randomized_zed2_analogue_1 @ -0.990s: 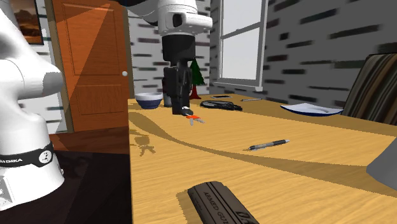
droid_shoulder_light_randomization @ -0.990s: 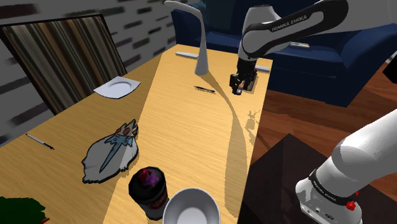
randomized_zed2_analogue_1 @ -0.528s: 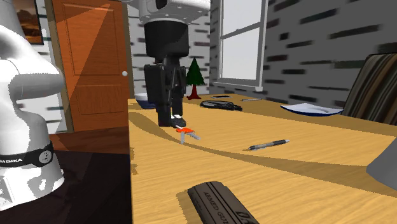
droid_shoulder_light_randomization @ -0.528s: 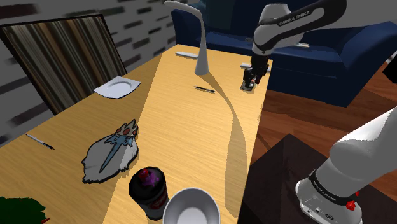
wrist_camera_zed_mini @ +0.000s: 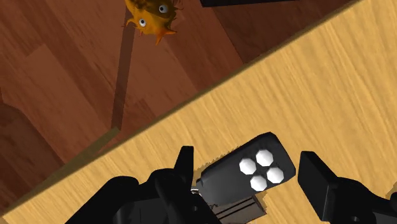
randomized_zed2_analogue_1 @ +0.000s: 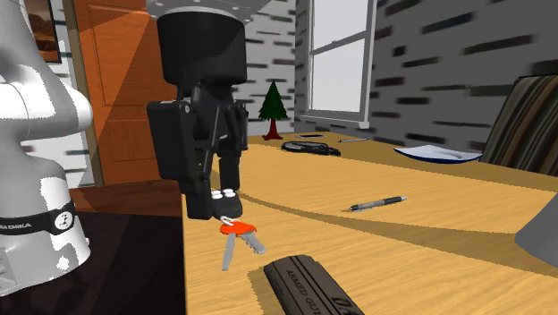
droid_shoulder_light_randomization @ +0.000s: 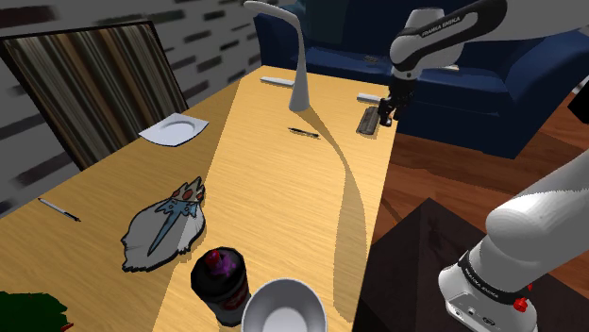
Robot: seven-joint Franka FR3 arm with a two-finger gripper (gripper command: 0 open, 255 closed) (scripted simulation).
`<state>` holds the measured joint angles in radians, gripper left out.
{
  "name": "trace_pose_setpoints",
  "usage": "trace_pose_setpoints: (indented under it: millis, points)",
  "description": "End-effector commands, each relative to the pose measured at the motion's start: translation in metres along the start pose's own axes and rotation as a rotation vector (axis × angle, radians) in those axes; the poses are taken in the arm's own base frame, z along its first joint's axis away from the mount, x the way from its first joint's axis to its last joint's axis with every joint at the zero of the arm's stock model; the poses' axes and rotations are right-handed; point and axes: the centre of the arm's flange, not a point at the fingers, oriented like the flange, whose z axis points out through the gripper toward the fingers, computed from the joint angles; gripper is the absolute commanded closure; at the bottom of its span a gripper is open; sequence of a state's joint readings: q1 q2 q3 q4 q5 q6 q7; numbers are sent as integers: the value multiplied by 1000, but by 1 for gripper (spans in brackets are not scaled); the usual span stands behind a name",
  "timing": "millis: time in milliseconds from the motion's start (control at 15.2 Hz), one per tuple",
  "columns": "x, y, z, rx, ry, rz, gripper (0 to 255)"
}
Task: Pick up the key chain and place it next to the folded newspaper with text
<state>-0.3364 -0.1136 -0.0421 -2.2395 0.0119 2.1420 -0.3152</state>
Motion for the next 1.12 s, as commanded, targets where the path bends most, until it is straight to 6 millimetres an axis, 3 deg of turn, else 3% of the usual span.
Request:
trace_pose_setpoints:
  millis: [0, 660, 1056]
  points:
    - [-1, 3, 10, 0, 0, -1, 255]
    - [-2, 3, 63, 0, 0, -1, 255]
    - [-2, 3, 66, 0, 0, -1, 255]
